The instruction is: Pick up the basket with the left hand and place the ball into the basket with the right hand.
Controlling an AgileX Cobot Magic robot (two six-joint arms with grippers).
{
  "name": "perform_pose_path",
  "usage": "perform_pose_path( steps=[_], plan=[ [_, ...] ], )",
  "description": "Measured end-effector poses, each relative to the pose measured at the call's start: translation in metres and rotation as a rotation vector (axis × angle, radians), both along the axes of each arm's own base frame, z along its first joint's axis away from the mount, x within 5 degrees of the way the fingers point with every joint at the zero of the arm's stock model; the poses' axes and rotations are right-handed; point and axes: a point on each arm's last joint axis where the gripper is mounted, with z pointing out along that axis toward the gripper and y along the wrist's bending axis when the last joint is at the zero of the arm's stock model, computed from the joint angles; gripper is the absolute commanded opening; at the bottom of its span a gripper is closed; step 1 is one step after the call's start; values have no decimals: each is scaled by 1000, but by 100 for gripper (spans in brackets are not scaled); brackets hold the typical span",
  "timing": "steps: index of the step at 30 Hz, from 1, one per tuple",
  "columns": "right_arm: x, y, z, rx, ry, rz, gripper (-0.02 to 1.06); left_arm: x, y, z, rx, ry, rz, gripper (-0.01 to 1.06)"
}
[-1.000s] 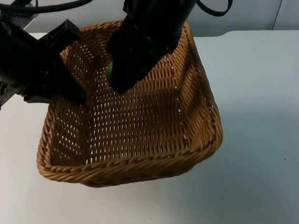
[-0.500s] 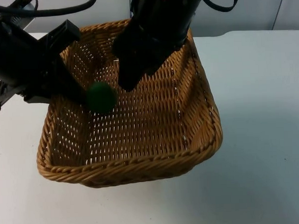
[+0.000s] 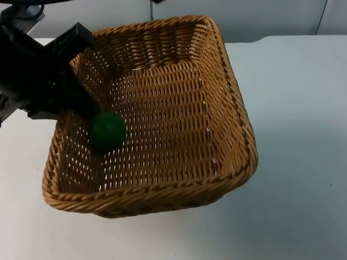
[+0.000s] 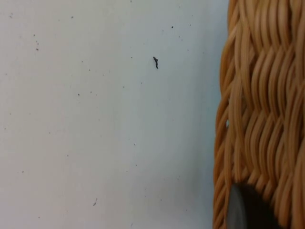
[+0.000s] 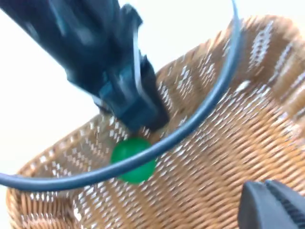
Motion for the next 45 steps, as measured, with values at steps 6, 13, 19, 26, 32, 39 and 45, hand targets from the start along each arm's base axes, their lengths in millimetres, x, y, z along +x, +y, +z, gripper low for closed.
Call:
perform_pose_path(
  steps=[6, 13, 19, 26, 32, 39, 45],
  plan=[
    [-14, -23, 60, 48, -151, -112, 0, 2, 1, 0, 12, -16, 17, 0],
    [-43, -61, 114, 74, -309, -235, 0, 7, 4, -1, 40, -51, 54, 0],
    [-73, -88, 150, 149, -385, -293, 0, 9, 5, -1, 56, -78, 59, 0],
    [-103, -111, 178, 245, -421, -342, 0, 14, 9, -2, 99, -139, 83, 0],
    [-113, -119, 187, 280, -429, -361, 0, 19, 10, -28, 120, -78, 98, 0],
    [-115, -116, 187, 310, -399, -344, 0, 28, 6, -67, 134, 3, 5, 1],
    [-116, -115, 187, 323, -384, -352, 0, 46, 4, -63, 166, -58, -65, 1]
  ],
)
